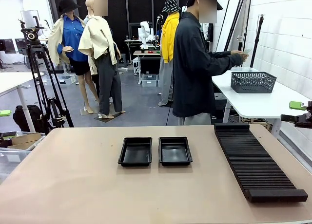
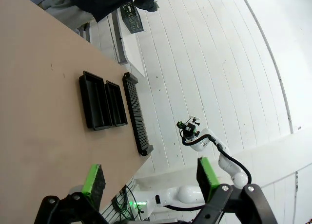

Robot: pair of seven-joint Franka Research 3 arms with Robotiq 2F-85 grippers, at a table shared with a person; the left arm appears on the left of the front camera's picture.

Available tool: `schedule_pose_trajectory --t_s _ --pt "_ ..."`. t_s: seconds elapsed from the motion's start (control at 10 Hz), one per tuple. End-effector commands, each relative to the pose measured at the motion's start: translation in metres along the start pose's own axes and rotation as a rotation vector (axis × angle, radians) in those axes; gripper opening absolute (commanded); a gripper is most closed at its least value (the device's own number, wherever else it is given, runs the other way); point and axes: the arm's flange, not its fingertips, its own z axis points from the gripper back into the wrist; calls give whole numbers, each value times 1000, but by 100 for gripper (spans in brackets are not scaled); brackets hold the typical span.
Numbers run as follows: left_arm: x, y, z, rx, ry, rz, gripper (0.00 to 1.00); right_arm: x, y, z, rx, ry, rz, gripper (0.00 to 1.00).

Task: Inspect and transfer BCBs to ESD trays.
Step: Pick up the Blank PCB from the PCB Rack and place it in the left ESD tray.

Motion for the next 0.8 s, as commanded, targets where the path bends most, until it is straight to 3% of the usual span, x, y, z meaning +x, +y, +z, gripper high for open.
schedule_pose_trajectory --t_s 0.0,0.7 --pt "-1 -3 2 1 -4 -3 100 -1 2 -1 -8 -3 -11 100" --pt "-1 -3 2 1 -4 -3 100 -1 2 -1 -8 -3 -11 100"
